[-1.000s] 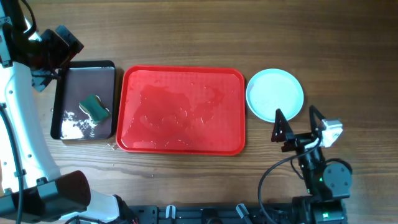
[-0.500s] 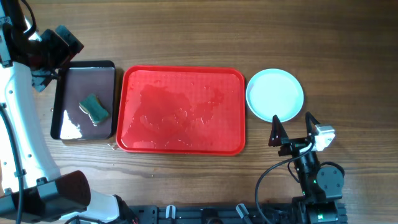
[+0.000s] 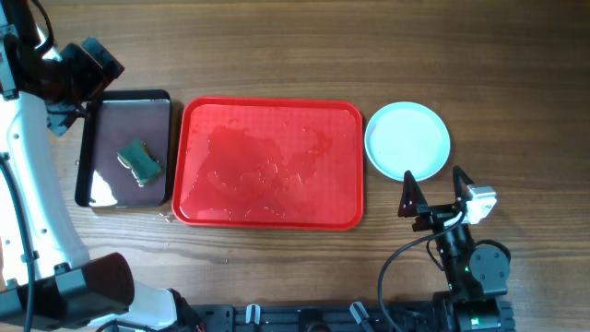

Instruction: Clean dirty plates on tray and stack at the side

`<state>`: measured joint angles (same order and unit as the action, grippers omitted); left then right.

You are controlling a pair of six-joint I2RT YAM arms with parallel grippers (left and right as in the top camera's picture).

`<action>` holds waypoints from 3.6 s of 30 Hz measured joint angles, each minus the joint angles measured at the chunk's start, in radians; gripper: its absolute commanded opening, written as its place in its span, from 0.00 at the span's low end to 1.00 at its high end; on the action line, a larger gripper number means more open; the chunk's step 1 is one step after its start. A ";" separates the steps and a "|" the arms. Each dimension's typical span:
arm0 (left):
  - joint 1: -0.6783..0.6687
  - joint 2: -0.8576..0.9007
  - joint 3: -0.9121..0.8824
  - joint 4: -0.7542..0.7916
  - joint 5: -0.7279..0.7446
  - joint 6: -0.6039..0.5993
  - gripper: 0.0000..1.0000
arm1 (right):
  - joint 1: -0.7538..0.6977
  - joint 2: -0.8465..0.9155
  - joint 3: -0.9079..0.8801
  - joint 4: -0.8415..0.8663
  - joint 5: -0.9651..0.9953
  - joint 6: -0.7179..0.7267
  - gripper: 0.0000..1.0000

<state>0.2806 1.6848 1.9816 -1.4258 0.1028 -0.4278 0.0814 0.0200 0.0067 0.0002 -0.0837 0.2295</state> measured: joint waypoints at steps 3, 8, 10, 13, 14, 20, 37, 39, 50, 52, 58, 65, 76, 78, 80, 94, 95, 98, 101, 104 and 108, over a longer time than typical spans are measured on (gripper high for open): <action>0.000 0.000 0.000 0.000 0.000 0.000 1.00 | 0.000 0.000 0.000 0.000 0.000 0.000 1.00; 0.000 0.000 0.000 0.000 0.000 0.000 1.00 | 0.000 0.000 0.000 0.000 0.000 0.000 1.00; 0.000 0.000 0.000 0.000 0.000 0.000 1.00 | 0.000 0.000 0.000 0.000 0.000 0.000 1.00; 0.000 0.000 0.000 -0.001 0.000 0.000 1.00 | 0.000 0.000 0.000 0.000 0.000 0.000 1.00; 0.000 0.000 0.000 -0.004 0.000 0.000 1.00 | 0.000 0.000 0.000 0.000 0.000 0.000 0.99; -0.013 -0.076 -0.032 0.069 -0.043 0.001 1.00 | 0.000 0.000 0.000 0.000 0.000 0.000 1.00; -0.079 -1.001 -1.008 0.884 -0.091 0.098 1.00 | 0.000 0.000 0.000 0.000 0.002 0.000 1.00; -0.083 -1.080 -1.141 0.966 -0.091 0.105 1.00 | 0.000 0.000 0.000 0.000 0.003 0.000 1.00; -0.213 -1.476 -1.724 1.445 -0.137 0.117 1.00 | 0.000 0.000 0.000 0.000 0.003 0.000 1.00; -0.233 -1.531 -1.809 1.502 -0.152 0.120 1.00 | 0.000 0.000 0.000 0.000 0.003 0.000 1.00; -0.244 -1.657 -1.962 1.522 -0.175 0.120 1.00 | 0.000 0.000 0.000 0.000 0.003 0.000 1.00; -0.244 -1.672 -1.971 1.366 -0.185 0.120 1.00 | 0.000 0.000 0.000 0.000 0.003 0.000 1.00; -0.245 -1.671 -1.973 1.361 -0.184 0.120 1.00 | 0.000 0.000 0.000 0.000 0.003 0.000 0.99; -0.244 -1.671 -1.973 1.361 -0.184 0.120 1.00 | 0.000 0.000 0.000 0.000 0.003 0.000 1.00; -0.245 -1.671 -1.973 1.361 -0.184 0.120 1.00 | 0.000 0.000 0.000 0.000 0.003 0.000 1.00; -0.245 -1.671 -1.973 1.361 -0.184 0.120 1.00 | 0.000 0.000 0.000 0.000 0.003 0.000 1.00; -0.245 -1.671 -1.973 1.361 -0.184 0.120 1.00 | 0.000 0.000 0.000 0.000 0.003 0.000 1.00; -0.245 -1.671 -1.973 1.361 -0.184 0.120 1.00 | 0.000 0.000 0.000 0.000 0.003 0.000 1.00; -0.245 -1.671 -1.973 1.361 -0.184 0.120 1.00 | 0.000 0.000 0.000 0.000 0.003 0.000 1.00; -0.245 -1.671 -1.973 1.361 -0.184 0.120 1.00 | 0.000 0.000 0.000 0.000 0.003 0.000 1.00; -0.245 -1.671 -1.973 1.361 -0.184 0.120 1.00 | 0.000 0.000 0.000 0.000 0.003 0.000 1.00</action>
